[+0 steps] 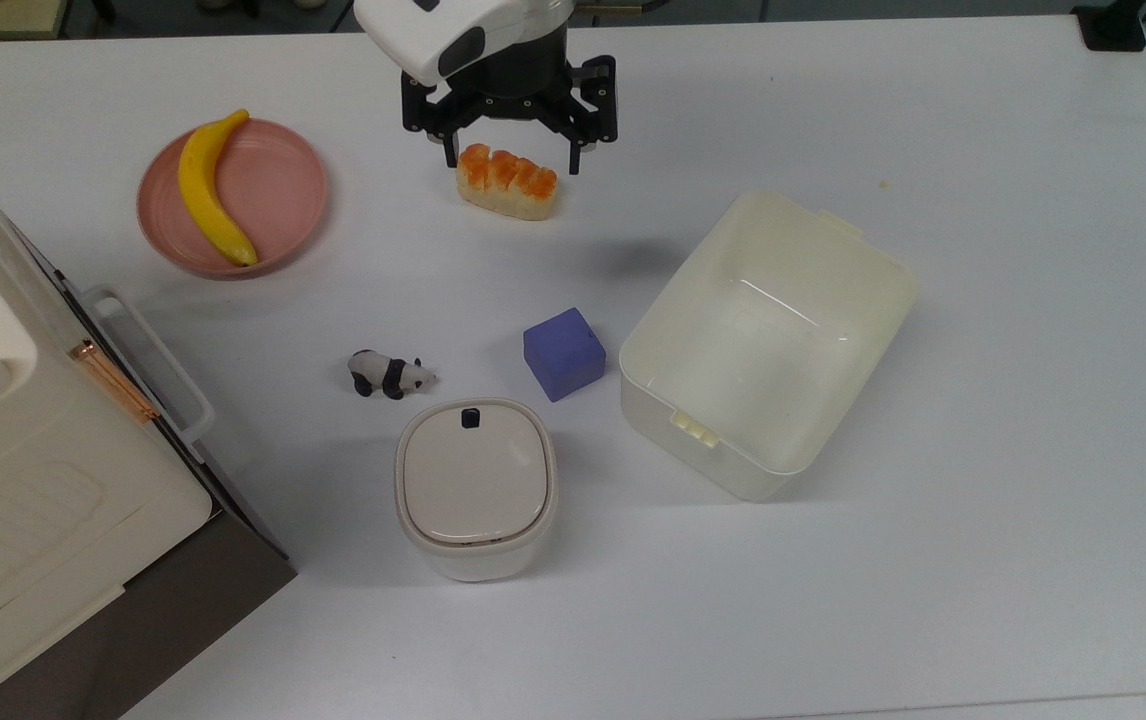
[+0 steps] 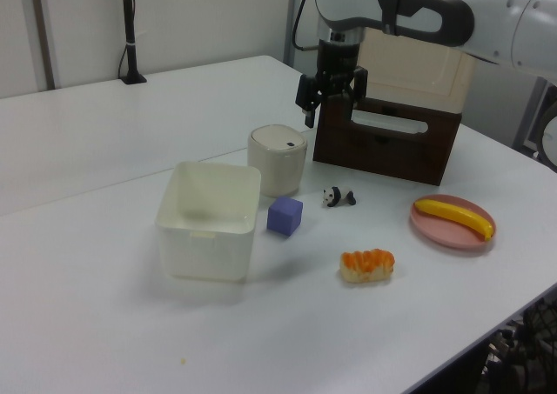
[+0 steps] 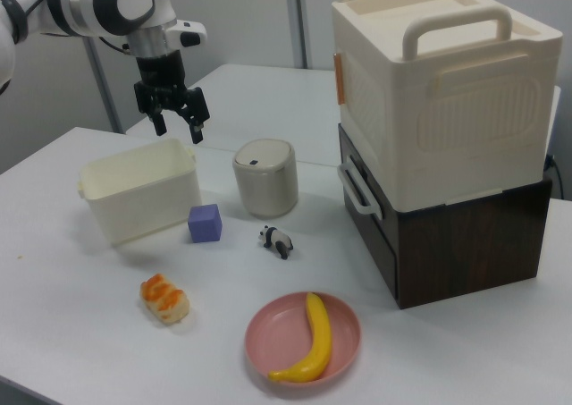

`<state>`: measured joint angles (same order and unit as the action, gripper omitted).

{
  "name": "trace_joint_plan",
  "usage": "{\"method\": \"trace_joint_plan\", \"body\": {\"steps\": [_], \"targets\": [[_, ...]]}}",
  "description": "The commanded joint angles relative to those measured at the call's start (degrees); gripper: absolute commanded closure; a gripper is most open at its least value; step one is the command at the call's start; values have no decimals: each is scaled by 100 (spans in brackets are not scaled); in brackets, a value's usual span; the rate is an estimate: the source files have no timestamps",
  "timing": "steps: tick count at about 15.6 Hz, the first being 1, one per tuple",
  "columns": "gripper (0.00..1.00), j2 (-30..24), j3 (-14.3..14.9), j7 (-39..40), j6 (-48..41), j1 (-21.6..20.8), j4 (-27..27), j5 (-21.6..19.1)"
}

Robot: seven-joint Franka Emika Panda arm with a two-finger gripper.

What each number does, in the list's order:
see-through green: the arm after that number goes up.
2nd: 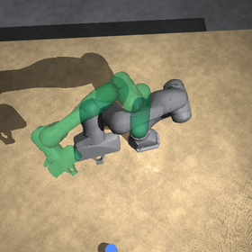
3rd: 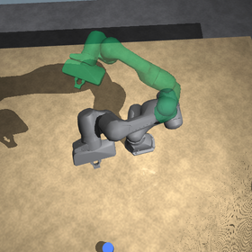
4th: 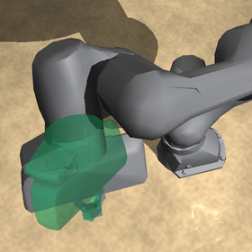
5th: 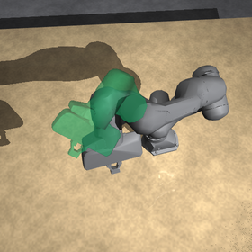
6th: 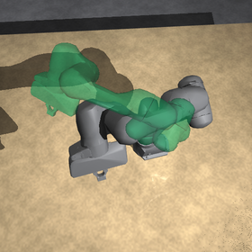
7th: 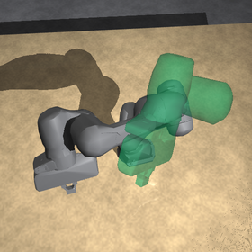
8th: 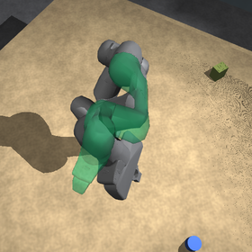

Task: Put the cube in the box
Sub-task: 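Move the open gripper over the purple cube and lower it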

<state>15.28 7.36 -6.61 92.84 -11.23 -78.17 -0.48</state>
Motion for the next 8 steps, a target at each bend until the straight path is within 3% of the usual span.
{"method": "trace_joint_plan", "body": {"steps": [1, 8], "targets": [[0, -139, -7, 409, -38, 102, -181, 92], [0, -130, -16, 731, -3, 103, -207, 66]]}}
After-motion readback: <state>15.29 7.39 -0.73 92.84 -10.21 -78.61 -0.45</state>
